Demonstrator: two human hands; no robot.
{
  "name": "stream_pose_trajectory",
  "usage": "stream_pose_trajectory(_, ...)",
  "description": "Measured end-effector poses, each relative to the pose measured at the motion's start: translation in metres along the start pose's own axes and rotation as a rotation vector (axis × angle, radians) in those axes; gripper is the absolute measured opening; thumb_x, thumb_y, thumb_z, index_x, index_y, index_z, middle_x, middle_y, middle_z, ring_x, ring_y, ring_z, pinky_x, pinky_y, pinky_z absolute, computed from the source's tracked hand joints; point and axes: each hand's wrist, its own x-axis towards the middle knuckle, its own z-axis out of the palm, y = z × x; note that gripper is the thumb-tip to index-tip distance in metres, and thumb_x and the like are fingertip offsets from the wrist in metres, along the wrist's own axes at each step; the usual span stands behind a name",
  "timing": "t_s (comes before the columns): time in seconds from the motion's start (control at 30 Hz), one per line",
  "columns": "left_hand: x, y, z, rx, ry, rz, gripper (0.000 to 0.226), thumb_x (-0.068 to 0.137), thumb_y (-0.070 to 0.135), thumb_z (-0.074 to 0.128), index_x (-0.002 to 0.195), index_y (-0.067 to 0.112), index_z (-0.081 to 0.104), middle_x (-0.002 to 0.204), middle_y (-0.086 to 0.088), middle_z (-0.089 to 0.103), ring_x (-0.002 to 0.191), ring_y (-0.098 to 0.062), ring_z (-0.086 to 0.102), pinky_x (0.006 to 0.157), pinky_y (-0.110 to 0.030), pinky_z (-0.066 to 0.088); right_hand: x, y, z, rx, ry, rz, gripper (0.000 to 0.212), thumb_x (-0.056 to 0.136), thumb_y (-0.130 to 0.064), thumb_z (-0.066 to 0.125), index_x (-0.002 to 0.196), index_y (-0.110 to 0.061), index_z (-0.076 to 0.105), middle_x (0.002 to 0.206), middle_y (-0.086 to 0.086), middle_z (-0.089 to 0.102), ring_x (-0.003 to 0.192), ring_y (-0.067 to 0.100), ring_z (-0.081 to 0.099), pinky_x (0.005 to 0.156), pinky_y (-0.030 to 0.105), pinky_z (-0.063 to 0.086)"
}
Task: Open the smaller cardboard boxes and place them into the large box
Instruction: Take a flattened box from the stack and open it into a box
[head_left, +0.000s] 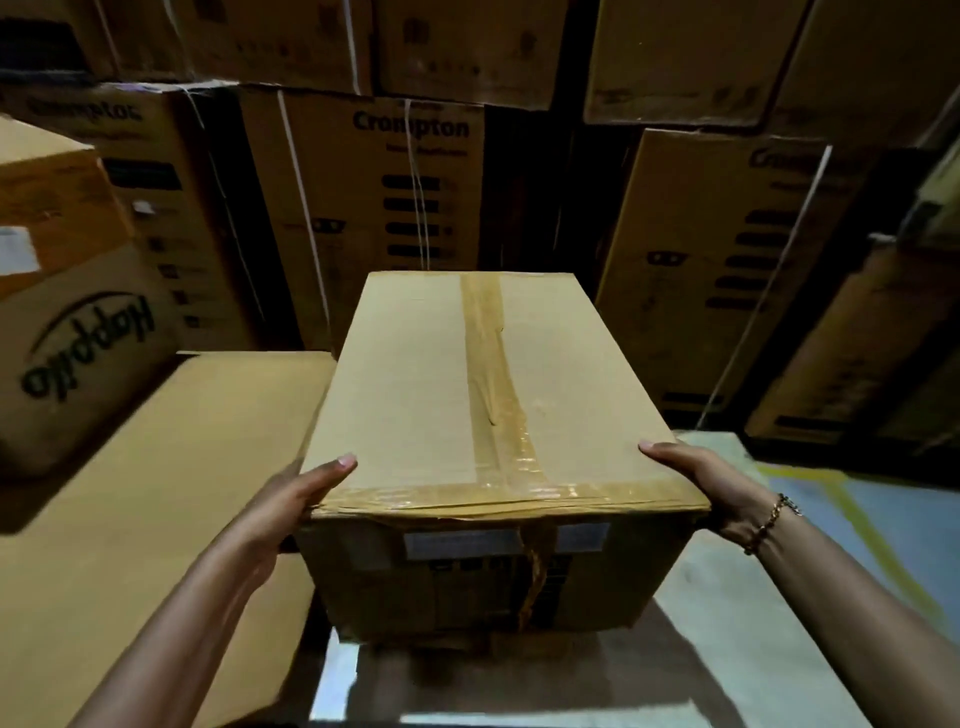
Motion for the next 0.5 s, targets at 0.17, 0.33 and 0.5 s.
stream_pose_trajectory(0.17,-0.010,-0.015,0.065,-0.035,-0.006,-0.056,0.029,0.089,0.033,0.070,0.114,0.017,0.068,0.094,0.010,0.079,0.084,-0.003,0.073,0.089,-0.036,0.056,-0.006,0.037,-0.052,0.045,-0.036,-0.019,0.045,0.087,-0.037,0.071,0.125,-0.014,0.062,0.088,0.007,0.075,0.069,0.021,0.070,0.049,0.028,0.051)
stream_pose_trajectory(0.33,-0.013,-0.029,0.079,0.035,-0.083,-0.136,0.047,0.080,0.032,0.080,0.120,0.011,0.067,0.096,0.007,0.077,0.083,-0.006,0.070,0.066,-0.023,0.046,0.004,0.070,-0.067,-0.004,-0.055,-0.025,0.072,0.065,-0.038,0.082,0.128,-0.013,0.059,0.118,0.012,0.073,0.103,0.031,0.072,0.092,0.046,0.057)
stream_pose_trajectory(0.5,0.015,-0.020,0.077,0.095,-0.120,-0.169,0.035,0.092,0.033,0.069,0.121,0.015,0.063,0.100,-0.001,0.073,0.080,-0.007,0.068,0.054,-0.017,0.048,0.035,0.059,-0.066,-0.145,0.048,-0.009,0.069,0.068,-0.056,0.080,0.120,-0.014,0.063,0.108,0.011,0.076,0.098,0.033,0.073,0.095,0.057,0.054)
